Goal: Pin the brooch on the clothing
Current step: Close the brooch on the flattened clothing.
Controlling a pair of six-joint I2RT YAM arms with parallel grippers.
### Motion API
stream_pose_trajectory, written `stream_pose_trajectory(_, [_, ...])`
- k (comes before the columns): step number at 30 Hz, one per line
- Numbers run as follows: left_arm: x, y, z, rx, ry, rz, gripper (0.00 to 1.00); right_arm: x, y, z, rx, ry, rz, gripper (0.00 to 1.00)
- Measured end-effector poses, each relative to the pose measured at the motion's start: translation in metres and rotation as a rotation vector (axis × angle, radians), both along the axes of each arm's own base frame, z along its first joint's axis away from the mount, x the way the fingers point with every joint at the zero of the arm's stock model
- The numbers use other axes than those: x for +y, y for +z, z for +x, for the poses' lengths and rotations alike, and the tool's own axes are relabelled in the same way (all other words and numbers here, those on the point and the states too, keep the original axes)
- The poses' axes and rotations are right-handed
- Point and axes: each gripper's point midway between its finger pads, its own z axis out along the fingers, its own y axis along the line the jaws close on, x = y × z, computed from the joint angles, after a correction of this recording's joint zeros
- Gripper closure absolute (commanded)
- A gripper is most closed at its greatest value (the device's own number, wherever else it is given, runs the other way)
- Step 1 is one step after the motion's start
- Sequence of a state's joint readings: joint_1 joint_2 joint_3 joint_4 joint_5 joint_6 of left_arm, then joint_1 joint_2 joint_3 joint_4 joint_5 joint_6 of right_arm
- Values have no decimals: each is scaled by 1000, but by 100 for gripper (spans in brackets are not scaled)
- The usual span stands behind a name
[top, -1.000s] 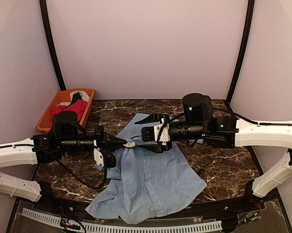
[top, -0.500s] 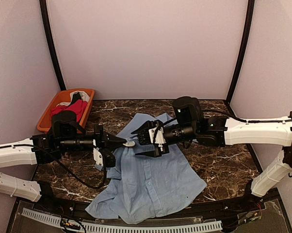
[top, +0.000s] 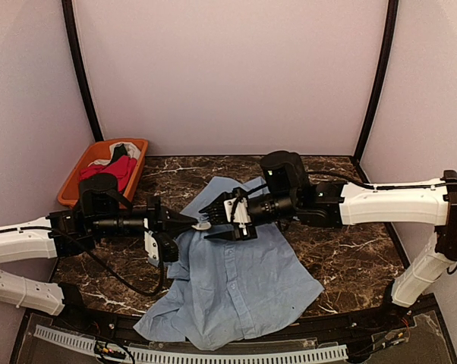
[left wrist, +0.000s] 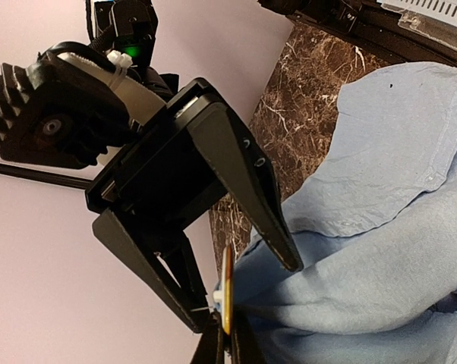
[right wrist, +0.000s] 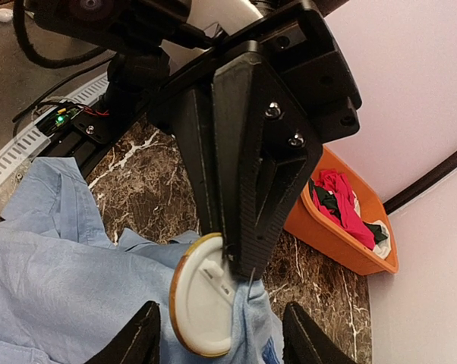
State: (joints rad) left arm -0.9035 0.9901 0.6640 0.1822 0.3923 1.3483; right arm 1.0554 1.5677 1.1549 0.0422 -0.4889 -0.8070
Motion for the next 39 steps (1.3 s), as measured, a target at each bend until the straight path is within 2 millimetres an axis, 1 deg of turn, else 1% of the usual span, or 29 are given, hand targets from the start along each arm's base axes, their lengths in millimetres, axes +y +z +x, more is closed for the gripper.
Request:
stream_pose_trajectory(3, [1,3,-2,-2,-5,-10,99,1,2,-1,0,10,12,54])
stream_pose_trajectory(10, [1,1,-3,9,-9,-11,99,3,7,-4,0,29,33,54])
stream_pose_trajectory(15, [1,1,-3,14,-8,-13,99,4,13,-7,-26,38,51,60])
stream_pose_trajectory(19, [1,1,-4,18,-8,-14,99,6,14,-11,-40,48,56,67])
stream_pose_trajectory(21, [1,1,-4,20,-8,-15,99,7,14,-14,-45,55,58,74])
stream_pose_trajectory(24, [1,1,-4,23,-9,-14,99,9,15,-19,-52,64,60,77])
stream_pose_trajectory(29, [1,1,-3,26,-6,-17,99,8,16,-18,-65,59,60,80])
stream_pose_trajectory(31, [1,2,-3,27,-6,-20,99,7,16,-19,-72,58,62,84])
stream_pose_trajectory(35, [1,2,-3,39,-2,-25,99,6,18,-18,-88,51,73,85])
stream_pose_trajectory(36, [1,2,-3,41,-1,-26,99,6,18,-19,-91,48,76,83])
stream_pose_trajectory(38, [1,2,-3,40,0,-29,99,6,18,-19,-96,44,80,75])
stream_pose_trajectory(39, [1,3,-3,39,0,-31,99,6,18,-19,-97,41,82,74])
